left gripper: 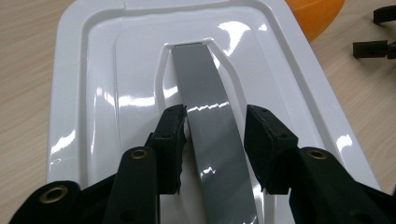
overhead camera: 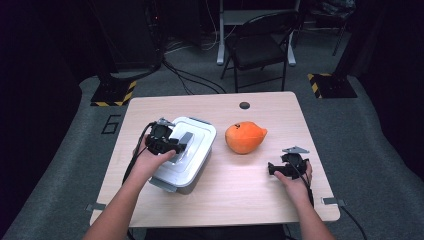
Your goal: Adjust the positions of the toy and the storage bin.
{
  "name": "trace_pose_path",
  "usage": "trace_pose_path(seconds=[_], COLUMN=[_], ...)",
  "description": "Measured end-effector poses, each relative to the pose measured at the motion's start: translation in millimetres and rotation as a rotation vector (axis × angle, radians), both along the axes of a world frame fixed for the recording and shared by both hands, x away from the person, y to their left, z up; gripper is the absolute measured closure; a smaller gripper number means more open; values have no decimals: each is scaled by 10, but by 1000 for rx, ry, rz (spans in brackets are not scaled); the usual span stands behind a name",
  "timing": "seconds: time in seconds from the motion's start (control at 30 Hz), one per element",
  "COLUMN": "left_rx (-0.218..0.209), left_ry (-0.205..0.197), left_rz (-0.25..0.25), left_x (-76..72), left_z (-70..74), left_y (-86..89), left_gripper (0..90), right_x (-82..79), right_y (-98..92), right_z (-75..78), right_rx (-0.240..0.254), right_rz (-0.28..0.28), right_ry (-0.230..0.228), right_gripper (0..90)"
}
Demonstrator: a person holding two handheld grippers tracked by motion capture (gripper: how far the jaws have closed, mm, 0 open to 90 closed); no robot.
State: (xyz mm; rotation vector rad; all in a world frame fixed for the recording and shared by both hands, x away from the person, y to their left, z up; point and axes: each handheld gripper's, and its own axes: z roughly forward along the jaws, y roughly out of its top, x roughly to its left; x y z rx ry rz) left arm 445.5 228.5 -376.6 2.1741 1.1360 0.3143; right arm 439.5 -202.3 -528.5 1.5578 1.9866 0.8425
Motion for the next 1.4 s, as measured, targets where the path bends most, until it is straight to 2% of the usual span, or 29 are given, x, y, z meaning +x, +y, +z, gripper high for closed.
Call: trace_pose_path(seconds=[0.07,0.37,0.57,0.6,0.63,0.87,0.93,0.97,1.07,1.17,1.4], left_rx=[13,19,44,44,44,24,27,49,48,28,18], left_ry=[-4,-3,-22,-22,-25,-17,-15,-28,-28,-19,-25], left_rz=[1,-10,-44,-44,-74,-95,-101,-108,-116,-135,-163], left_x=[0,-4,15,15,13,18,25,16,20,57,54], left_z=[-13,-10,4,4,2,-1,-5,4,5,-1,-9], left_y=[-19,-6,4,4,-2,36,29,-2,-13,4,-35], left_gripper=[606,623,658,662,664,665,665,665,665,665,665], right_x=[0,0,0,0,0,0,0,1,1,1,1], right_y=[1,0,0,0,0,0,0,0,0,0,1], right_z=[0,0,0,0,0,0,0,0,0,0,1], right_rx=[1,0,0,0,0,0,0,0,0,0,0], right_rz=[-1,0,0,0,0,0,0,0,2,2,2], right_ry=[0,0,0,0,0,0,0,0,1,0,1], right_gripper=[0,0,0,0,0,0,0,0,0,0,0])
